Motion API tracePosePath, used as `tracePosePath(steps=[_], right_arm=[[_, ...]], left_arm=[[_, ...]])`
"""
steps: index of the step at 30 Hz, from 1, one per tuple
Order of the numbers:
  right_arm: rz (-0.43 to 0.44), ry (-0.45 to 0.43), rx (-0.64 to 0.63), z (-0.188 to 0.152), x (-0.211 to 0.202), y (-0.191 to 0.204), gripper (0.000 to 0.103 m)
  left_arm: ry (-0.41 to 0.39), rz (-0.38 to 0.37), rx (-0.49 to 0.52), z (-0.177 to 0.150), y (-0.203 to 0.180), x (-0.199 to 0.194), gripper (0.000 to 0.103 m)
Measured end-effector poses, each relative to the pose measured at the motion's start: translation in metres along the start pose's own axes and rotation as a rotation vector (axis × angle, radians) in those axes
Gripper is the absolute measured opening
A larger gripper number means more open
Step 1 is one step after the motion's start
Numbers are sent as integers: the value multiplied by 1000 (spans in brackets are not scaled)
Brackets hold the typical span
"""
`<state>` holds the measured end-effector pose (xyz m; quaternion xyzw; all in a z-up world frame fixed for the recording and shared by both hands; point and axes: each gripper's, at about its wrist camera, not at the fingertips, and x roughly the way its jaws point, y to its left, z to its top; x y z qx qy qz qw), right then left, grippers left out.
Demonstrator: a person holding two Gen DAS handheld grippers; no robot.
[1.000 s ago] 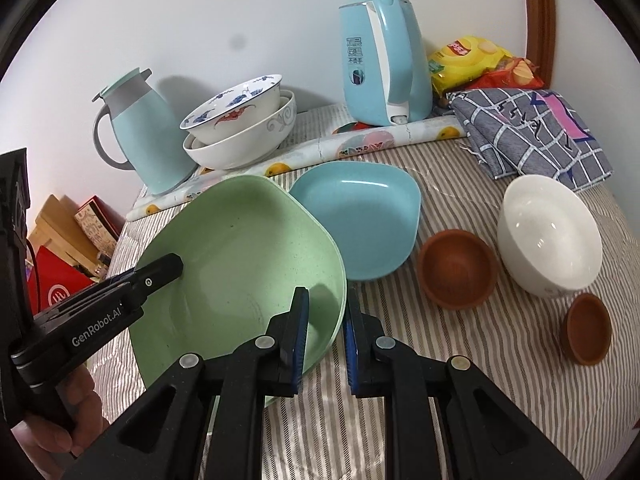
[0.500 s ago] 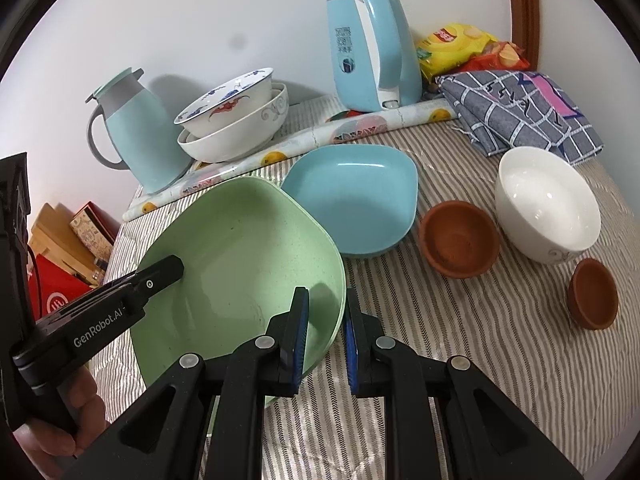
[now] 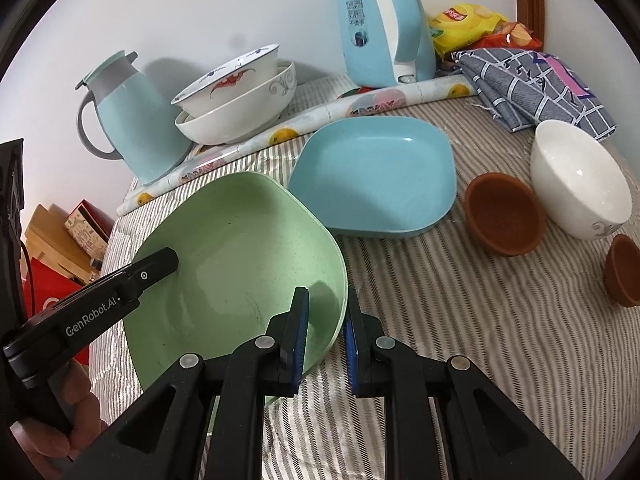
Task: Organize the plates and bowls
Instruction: 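Lift the green plate with both grippers and lower it onto the pink plate, then open both grippers and withdraw from the green plate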
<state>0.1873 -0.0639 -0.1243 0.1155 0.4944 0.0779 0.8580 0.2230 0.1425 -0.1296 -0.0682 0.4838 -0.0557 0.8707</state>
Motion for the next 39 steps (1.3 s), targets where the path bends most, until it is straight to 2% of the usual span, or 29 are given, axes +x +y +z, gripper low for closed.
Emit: tracePosePath(steps=[16,22,30,32,34,36,37,39], right_arm=[[-64,1,-46,-5,23,21,17],[-83,-7,-72,-4,28,23,21],[-102,-11,-112,-6,32,28,24],[-98,-9,-115,-7,32,30,24],[-93,-10,-117,-8,34,31,26],[-98,-11,-127,-9,35,34,30],[-98,-11,-136,-10,36,36,33],[-96,-15,-141,-11,35,37,34]], left_arm=[[19,-7,-1,2,21,20,18],[17,13,41,4,15,22,18],[18,3,40,5,19,19,18],[21,0,36,5,20,18,21],[22,-16,42,4,18,17,31],[18,-3,59,3,15,15,36],[7,18,70,3,13,13,46],[-19,53,83,3,11,9,59]])
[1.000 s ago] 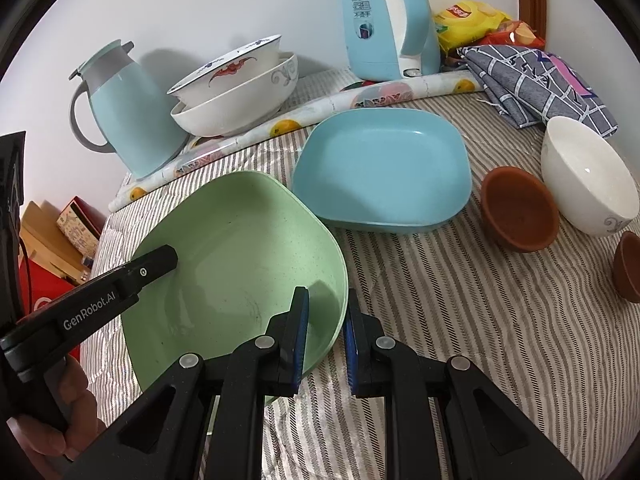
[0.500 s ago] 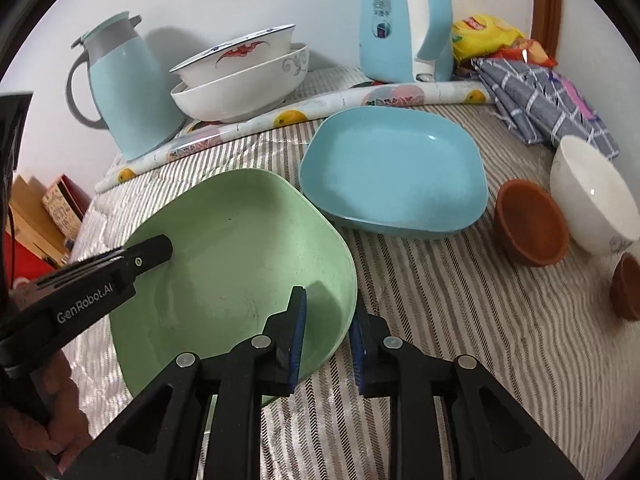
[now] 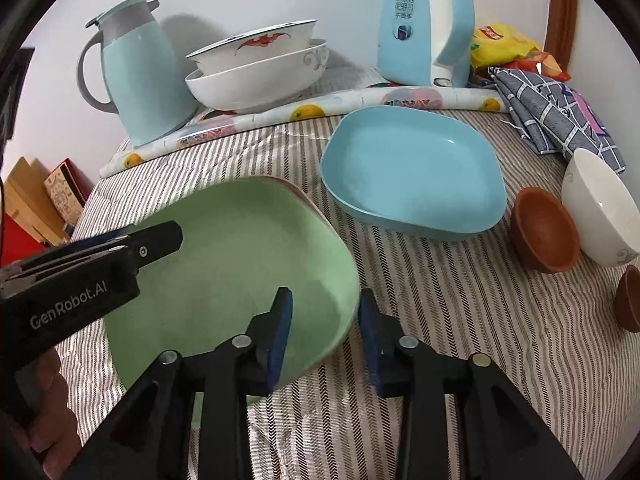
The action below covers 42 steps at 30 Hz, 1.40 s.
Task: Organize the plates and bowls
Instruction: 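Open both grippers and withdraw from the green plate, then reach both grippers to the blue plate rim and close on it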
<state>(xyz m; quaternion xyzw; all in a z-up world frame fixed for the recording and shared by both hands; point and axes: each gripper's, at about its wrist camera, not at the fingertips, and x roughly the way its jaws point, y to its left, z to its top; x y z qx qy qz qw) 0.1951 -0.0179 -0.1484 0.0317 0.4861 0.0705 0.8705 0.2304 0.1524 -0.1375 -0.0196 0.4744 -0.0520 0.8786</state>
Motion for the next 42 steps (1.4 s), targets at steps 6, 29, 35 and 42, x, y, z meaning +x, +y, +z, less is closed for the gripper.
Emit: tracePosePath(steps=[6,29,35,42], right_arm=[[13,-1,6,0,-3,-1,41],[-8,-131,80,20,-87,-102,75],[-46,-165,47,24,-102,-119,75],[-40,-153,12,35,-106,-133,75]], left_arm=[[1,3,-10,1,7,-2,59],[-97,-12,-43,27,-38,-54,59],[-106,-13,-47,33,-62,-58,59],[-104,-12,-28,38,-86,-56,59]])
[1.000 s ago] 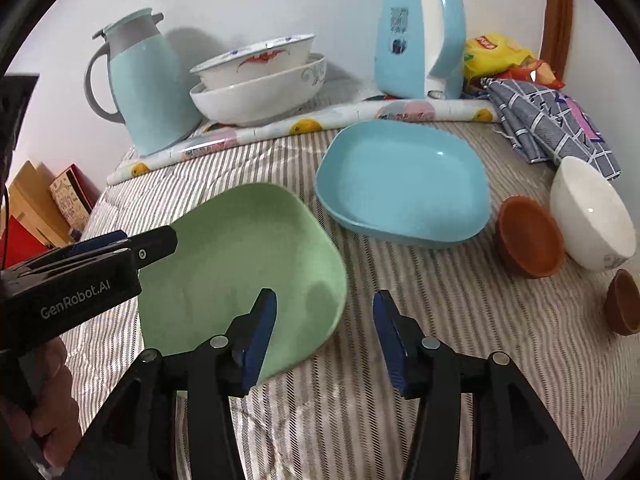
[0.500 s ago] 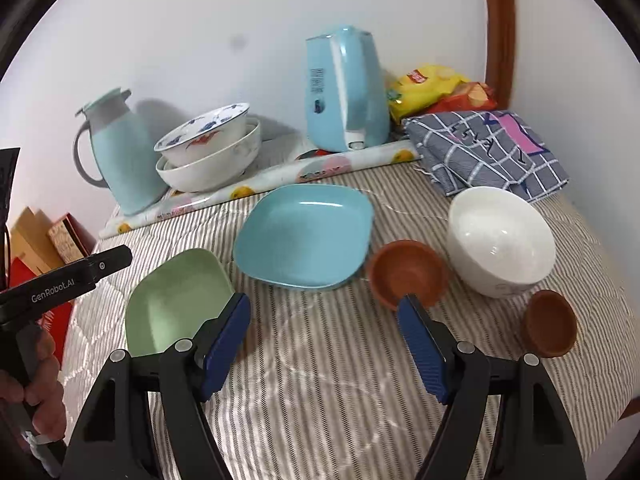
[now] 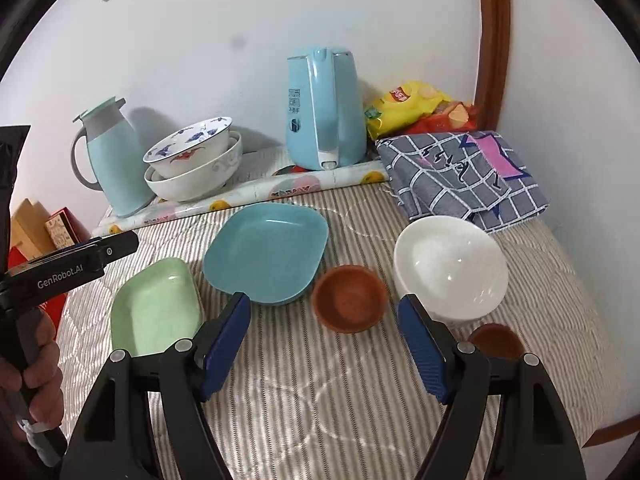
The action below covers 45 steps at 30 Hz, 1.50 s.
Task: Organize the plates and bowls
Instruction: 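Reach both grippers to the blue plate rim and close on it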
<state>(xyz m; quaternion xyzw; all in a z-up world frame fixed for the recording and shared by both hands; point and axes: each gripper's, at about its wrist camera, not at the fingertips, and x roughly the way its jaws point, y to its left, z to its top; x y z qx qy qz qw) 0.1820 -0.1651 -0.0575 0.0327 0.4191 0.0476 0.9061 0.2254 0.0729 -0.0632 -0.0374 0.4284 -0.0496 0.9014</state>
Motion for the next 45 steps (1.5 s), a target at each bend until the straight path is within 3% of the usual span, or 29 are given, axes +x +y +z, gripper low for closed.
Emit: tracePosePath(steps=[12,30,45], right_arm=[[-3,0,-52,19,20,-1,75],[9,44,-25,60,96,-14,75],[17,124,-62,53,158,-6,56]], left_arm=[[27,3,12,13,-17,28,59],[117,9,8,32,-24,97,59],[168,5,25,32,-25,138,57]])
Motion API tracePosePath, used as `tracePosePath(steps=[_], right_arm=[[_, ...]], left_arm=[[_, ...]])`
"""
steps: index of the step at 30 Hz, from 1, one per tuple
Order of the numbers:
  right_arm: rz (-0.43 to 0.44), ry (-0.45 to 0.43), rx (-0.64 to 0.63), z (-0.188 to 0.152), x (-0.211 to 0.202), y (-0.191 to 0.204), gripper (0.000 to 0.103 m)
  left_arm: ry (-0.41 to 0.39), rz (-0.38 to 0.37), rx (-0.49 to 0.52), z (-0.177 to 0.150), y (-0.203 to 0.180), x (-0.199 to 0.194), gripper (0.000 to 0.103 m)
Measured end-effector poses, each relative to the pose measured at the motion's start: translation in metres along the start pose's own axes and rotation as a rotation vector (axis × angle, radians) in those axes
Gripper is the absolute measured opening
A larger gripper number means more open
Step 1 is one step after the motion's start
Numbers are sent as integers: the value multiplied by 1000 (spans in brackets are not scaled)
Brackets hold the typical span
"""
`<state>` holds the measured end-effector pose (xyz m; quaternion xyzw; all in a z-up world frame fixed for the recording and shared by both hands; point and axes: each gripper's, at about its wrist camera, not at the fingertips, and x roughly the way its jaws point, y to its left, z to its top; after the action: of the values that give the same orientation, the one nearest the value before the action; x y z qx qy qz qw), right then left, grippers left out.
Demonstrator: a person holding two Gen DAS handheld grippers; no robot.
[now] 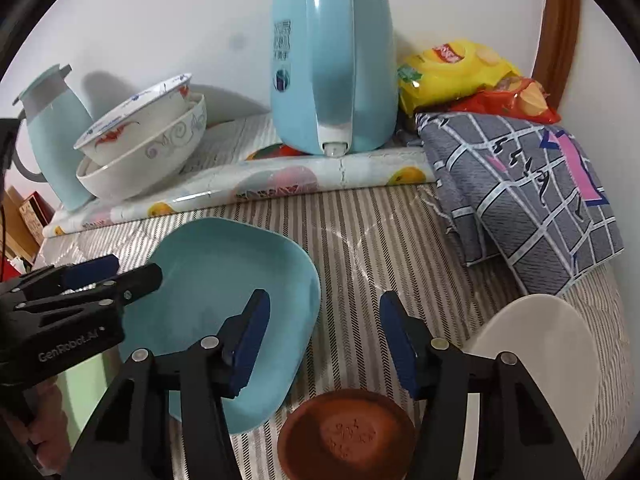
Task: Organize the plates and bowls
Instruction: 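Reach both grippers to the blue plate rim and close on it, then lift the blue plate with both grippers and carry it over the green plate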
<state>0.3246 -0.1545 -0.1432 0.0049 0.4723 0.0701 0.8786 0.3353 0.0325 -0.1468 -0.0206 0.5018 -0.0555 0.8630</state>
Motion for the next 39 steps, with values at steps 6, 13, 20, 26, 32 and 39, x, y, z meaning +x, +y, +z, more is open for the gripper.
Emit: tracePosePath(steps=[6,13,20,26,32,39], right_arm=[[-17,13,-2,0,13,-1,56],[-32,7,-29,4,15,4,49],[-83,37,-75,4,26,16,38],[-77,60,-87,2,38,23,15],[-69,15,-34,5,29,17,9],[-23,-18,14,9,10,11,7]], left_arm=[[16,-8,-17,1,4,11,50],[49,-20,-23,-2,7,25,38],[64,-27,-28,-3,7,32,31],[58,-57,-24,-1,3,33,18],[49,-63,-13,-2,0,31,13],[20,-65,-14,-1,1,13,12]])
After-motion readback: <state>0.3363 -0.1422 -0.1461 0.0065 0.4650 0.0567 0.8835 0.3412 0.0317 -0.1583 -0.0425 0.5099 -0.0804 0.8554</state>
